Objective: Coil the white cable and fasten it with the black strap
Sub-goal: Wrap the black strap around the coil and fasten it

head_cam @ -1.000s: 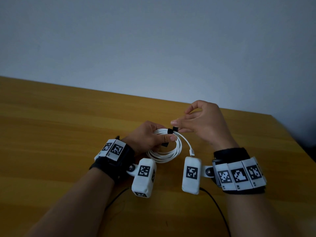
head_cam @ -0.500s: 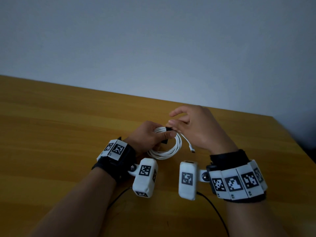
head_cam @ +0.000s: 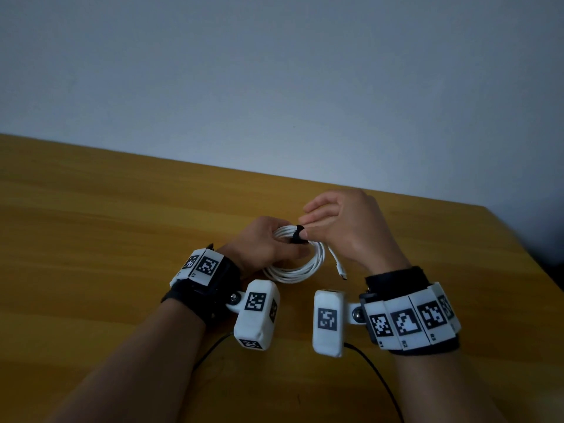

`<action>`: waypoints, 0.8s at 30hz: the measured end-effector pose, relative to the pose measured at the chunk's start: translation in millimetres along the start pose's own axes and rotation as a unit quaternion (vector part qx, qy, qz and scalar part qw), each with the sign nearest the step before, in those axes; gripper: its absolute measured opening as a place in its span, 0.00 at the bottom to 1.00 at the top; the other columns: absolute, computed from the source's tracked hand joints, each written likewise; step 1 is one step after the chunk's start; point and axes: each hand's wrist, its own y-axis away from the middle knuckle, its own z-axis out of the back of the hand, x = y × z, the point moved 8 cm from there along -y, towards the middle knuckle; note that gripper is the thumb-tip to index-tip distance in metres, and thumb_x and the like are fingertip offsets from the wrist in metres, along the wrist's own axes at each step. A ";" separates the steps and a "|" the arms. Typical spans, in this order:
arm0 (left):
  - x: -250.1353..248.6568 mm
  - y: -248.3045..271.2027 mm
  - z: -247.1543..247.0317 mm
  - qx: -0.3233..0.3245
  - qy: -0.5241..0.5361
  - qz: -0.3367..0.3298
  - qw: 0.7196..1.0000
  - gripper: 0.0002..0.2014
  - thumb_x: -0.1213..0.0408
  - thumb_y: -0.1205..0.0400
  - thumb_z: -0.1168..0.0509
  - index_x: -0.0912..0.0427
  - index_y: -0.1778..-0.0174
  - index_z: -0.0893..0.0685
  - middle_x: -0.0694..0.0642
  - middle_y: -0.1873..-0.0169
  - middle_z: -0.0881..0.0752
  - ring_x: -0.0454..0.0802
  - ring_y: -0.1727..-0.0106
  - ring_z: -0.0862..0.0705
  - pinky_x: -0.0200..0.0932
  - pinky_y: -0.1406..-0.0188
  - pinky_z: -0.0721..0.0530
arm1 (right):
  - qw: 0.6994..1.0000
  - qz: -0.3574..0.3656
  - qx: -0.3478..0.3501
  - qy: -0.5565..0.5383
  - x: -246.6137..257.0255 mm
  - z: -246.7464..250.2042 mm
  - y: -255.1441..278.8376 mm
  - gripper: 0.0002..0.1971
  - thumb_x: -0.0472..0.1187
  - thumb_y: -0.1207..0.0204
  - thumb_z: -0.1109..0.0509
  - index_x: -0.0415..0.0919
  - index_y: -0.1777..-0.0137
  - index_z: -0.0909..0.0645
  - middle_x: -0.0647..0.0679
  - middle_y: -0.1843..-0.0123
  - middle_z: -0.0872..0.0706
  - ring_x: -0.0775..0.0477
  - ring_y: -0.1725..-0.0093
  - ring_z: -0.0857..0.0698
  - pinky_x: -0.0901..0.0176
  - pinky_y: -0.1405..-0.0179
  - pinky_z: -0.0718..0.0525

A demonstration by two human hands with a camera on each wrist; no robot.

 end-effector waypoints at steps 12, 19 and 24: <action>5.6 -5.7 3.2 -0.031 0.098 -0.026 0.994 0.13 0.59 0.14 0.37 0.66 0.56 0.17 0.56 0.69 0.24 0.49 0.69 0.28 0.40 0.71 0.25 | 0.999 0.008 0.032 -0.027 -4.7 -5.1 -2.9 0.16 0.34 0.28 0.16 0.44 0.42 0.11 0.53 0.48 0.06 0.62 0.51 0.07 0.60 0.44 0.08; 2.4 -7.4 17.1 -0.091 0.097 -0.067 0.989 0.17 0.57 0.10 0.43 0.67 0.53 0.17 0.42 0.78 0.22 0.42 0.75 0.28 0.37 0.72 0.28 | 0.992 -0.055 0.112 0.015 -18.3 -4.6 -1.7 0.23 0.51 0.24 0.20 0.56 0.29 0.18 0.56 0.37 0.09 0.56 0.45 0.08 0.52 0.47 0.09; 1.7 -6.7 20.7 -0.112 0.062 -0.074 0.989 0.19 0.56 0.10 0.45 0.66 0.54 0.18 0.42 0.79 0.23 0.43 0.74 0.27 0.39 0.72 0.25 | 0.979 -0.093 0.181 -0.014 -29.3 -21.3 2.6 0.17 0.47 0.16 0.27 0.45 0.30 0.17 0.45 0.47 0.05 0.49 0.51 0.05 0.44 0.43 0.07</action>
